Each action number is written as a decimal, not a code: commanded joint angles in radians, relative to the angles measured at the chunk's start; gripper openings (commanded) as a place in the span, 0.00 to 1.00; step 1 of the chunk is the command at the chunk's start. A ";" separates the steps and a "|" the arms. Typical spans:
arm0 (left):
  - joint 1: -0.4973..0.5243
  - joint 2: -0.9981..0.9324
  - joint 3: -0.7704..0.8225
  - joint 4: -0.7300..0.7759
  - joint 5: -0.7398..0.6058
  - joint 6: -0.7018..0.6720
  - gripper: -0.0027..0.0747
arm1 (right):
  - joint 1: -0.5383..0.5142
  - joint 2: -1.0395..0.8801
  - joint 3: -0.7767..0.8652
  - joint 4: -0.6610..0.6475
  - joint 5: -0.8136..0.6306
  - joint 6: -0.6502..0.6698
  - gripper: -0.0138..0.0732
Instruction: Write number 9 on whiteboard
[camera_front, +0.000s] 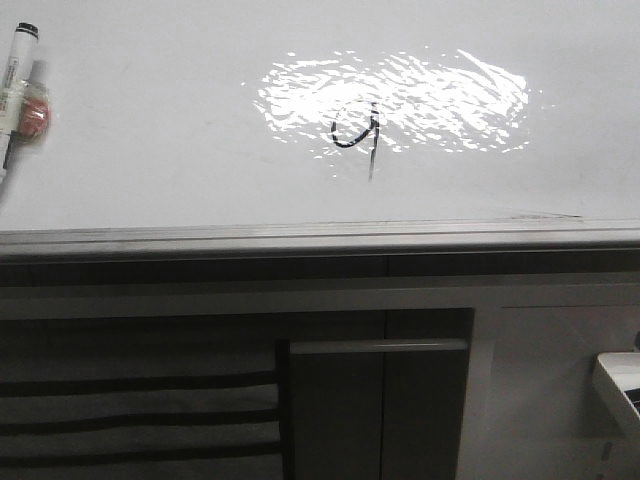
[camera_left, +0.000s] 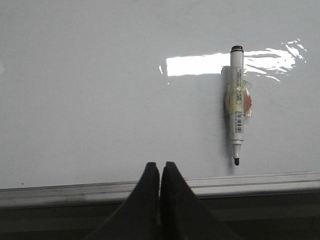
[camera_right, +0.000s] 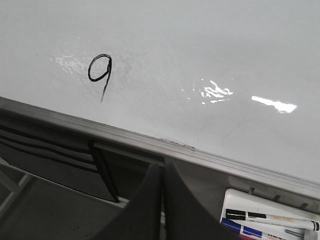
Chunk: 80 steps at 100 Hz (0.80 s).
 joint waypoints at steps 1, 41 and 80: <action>0.003 -0.026 0.029 -0.016 -0.072 0.015 0.01 | -0.005 0.001 -0.023 0.001 -0.077 -0.004 0.08; 0.003 -0.026 0.029 -0.036 -0.072 0.007 0.01 | -0.005 0.001 -0.023 0.001 -0.077 -0.004 0.08; 0.003 -0.026 0.029 -0.036 -0.072 0.007 0.01 | -0.005 0.001 -0.023 0.001 -0.077 -0.004 0.08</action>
